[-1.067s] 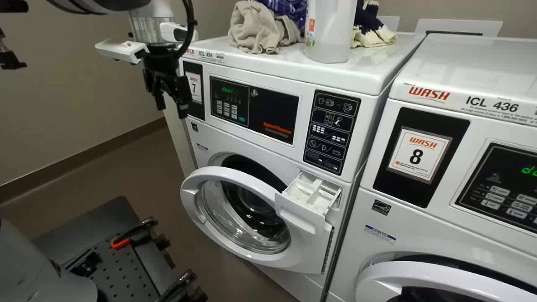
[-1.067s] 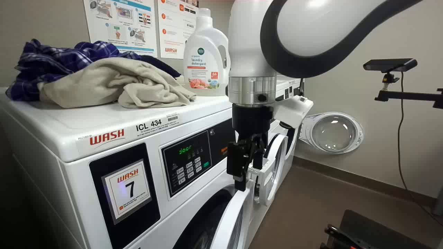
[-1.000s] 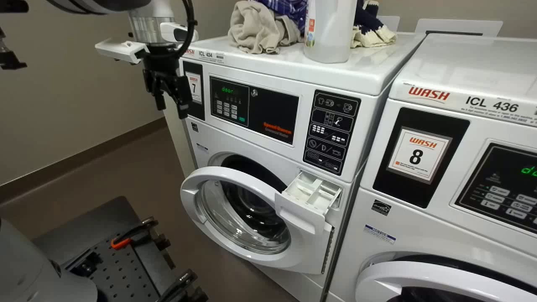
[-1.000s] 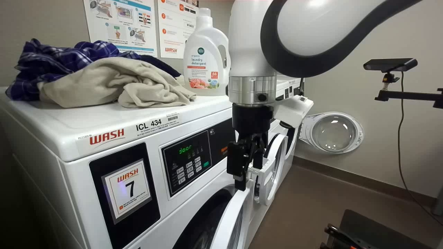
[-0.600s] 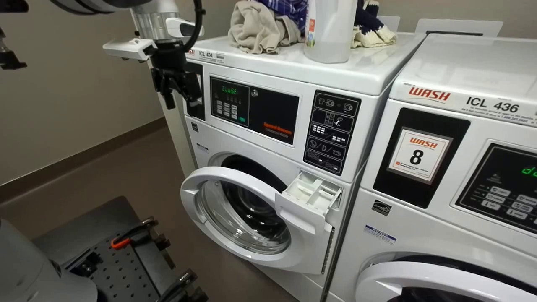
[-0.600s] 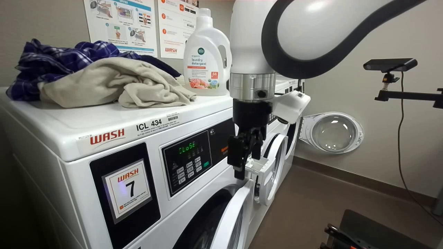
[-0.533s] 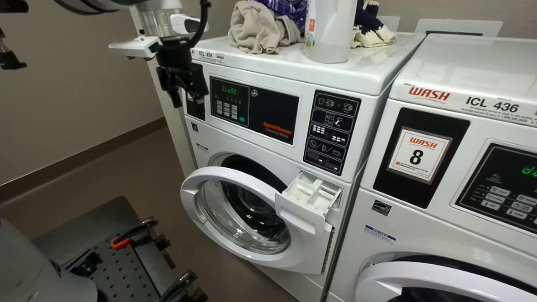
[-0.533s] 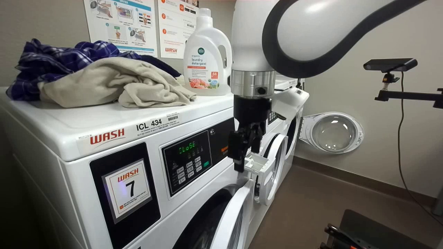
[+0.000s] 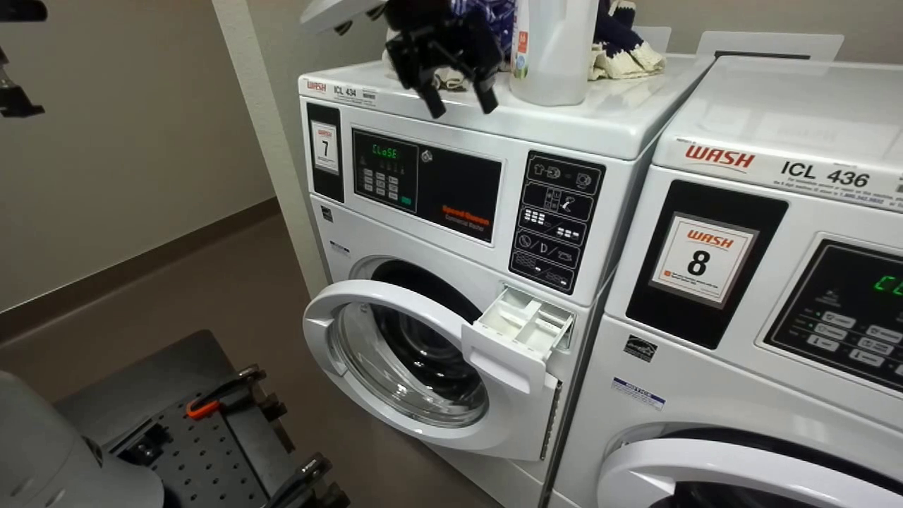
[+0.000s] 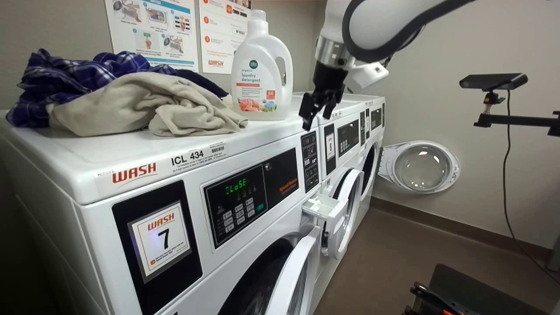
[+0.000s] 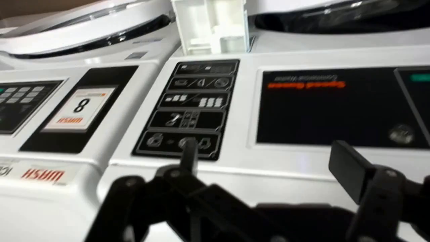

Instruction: Pour some detergent into the washing machine

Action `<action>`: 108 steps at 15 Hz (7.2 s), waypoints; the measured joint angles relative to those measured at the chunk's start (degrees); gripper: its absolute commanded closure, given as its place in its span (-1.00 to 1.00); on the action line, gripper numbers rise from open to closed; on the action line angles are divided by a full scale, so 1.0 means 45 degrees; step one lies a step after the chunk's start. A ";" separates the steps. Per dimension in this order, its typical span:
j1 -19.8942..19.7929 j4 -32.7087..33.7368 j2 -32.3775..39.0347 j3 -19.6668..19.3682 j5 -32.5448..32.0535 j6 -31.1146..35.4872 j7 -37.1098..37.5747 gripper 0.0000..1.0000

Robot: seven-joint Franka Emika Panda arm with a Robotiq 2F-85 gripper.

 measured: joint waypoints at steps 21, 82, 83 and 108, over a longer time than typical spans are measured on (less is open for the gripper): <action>-0.0621 0.5296 0.3419 -0.0649 -0.1432 0.3080 -0.0099 -1.00; -0.0274 0.8841 0.3003 -0.1297 0.2327 -0.3334 -0.7027 0.85; -0.0274 0.8841 0.2868 -0.1337 0.2328 -0.3567 -0.7115 0.85; 0.0029 0.3194 -0.0792 -0.1678 0.0706 -0.5218 -0.7150 0.85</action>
